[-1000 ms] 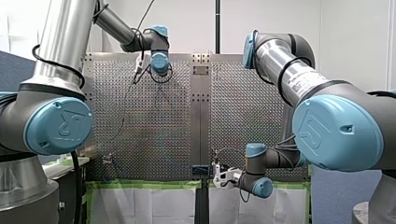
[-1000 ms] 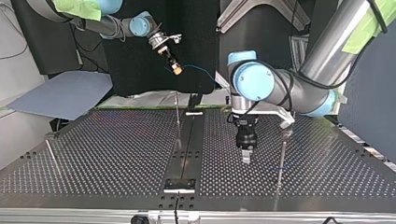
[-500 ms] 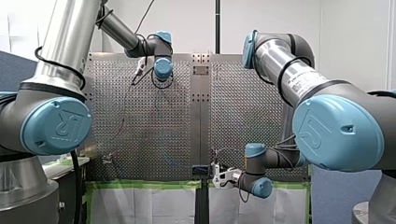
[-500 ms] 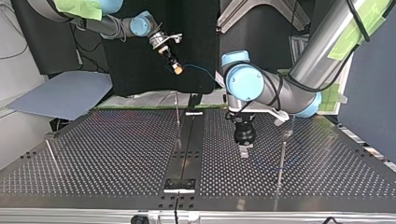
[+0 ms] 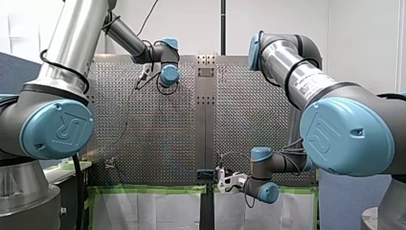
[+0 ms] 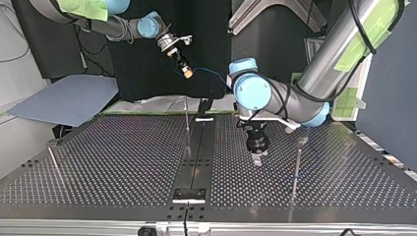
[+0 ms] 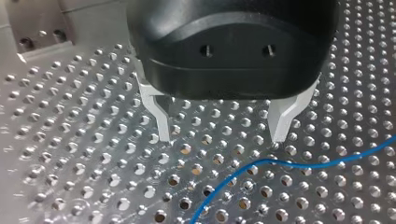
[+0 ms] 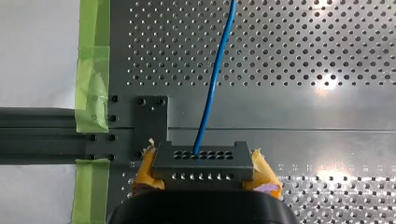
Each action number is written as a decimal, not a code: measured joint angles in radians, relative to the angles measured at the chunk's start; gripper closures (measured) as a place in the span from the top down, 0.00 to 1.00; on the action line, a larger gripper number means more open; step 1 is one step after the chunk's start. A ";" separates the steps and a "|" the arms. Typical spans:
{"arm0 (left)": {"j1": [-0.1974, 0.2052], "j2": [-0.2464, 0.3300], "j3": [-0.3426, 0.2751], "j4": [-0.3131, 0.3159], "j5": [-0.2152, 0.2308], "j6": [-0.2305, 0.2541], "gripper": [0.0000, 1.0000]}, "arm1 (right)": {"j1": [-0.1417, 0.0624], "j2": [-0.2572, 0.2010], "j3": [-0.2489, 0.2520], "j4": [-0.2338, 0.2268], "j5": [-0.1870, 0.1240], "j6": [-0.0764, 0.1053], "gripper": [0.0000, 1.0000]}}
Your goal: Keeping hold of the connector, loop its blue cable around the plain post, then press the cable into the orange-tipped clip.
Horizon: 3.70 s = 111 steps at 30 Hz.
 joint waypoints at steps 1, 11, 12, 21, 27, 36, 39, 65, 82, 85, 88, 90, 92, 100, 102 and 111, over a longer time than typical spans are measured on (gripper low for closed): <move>0.001 -0.002 0.002 0.001 -0.001 0.001 1.00 | 0.000 0.000 0.000 0.000 0.000 0.000 0.00; 0.006 -0.012 0.027 0.000 -0.029 0.018 1.00 | 0.007 0.000 0.000 0.000 0.000 0.000 0.00; 0.005 -0.019 0.036 -0.007 -0.036 0.022 1.00 | 0.007 0.000 0.000 0.000 0.000 0.000 0.00; 0.007 -0.050 0.074 -0.027 -0.091 0.037 1.00 | 0.012 0.000 0.000 -0.001 0.000 0.001 0.00; 0.011 -0.052 0.090 -0.025 -0.108 0.048 1.00 | 0.013 0.000 -0.001 -0.003 0.000 0.001 0.00; 0.009 -0.086 0.116 -0.042 -0.114 0.051 1.00 | 0.018 0.000 -0.006 0.002 0.000 0.002 0.00; 0.003 -0.113 0.128 -0.041 -0.118 0.047 1.00 | 0.018 0.000 -0.006 0.003 0.000 0.002 0.00; 0.025 -0.203 0.142 -0.011 -0.163 0.093 1.00 | 0.029 0.001 -0.006 0.003 0.000 0.000 0.00; 0.037 -0.218 0.103 -0.011 -0.238 0.123 1.00 | 0.036 0.001 -0.006 0.010 0.010 -0.004 0.00; 0.037 -0.228 0.097 -0.014 -0.245 0.128 1.00 | 0.037 0.001 -0.006 0.011 0.011 -0.005 0.00; 0.035 -0.243 0.095 -0.022 -0.247 0.132 1.00 | 0.039 0.001 -0.006 0.012 0.013 -0.005 0.00; 0.032 -0.253 0.094 -0.025 -0.244 0.131 1.00 | 0.039 0.001 -0.006 0.012 0.014 -0.005 0.00; 0.030 -0.258 0.094 -0.026 -0.239 0.129 1.00 | 0.039 0.001 -0.006 0.012 0.015 -0.006 0.00; 0.022 -0.261 0.094 -0.030 -0.225 0.090 1.00 | 0.040 0.000 -0.006 0.013 0.015 -0.006 0.00; 0.021 -0.261 0.094 -0.033 -0.224 0.072 1.00 | 0.040 0.000 -0.006 0.012 0.015 -0.006 0.00; 0.019 -0.262 0.093 -0.054 -0.213 0.037 1.00 | 0.040 0.000 -0.007 0.013 0.015 -0.006 0.00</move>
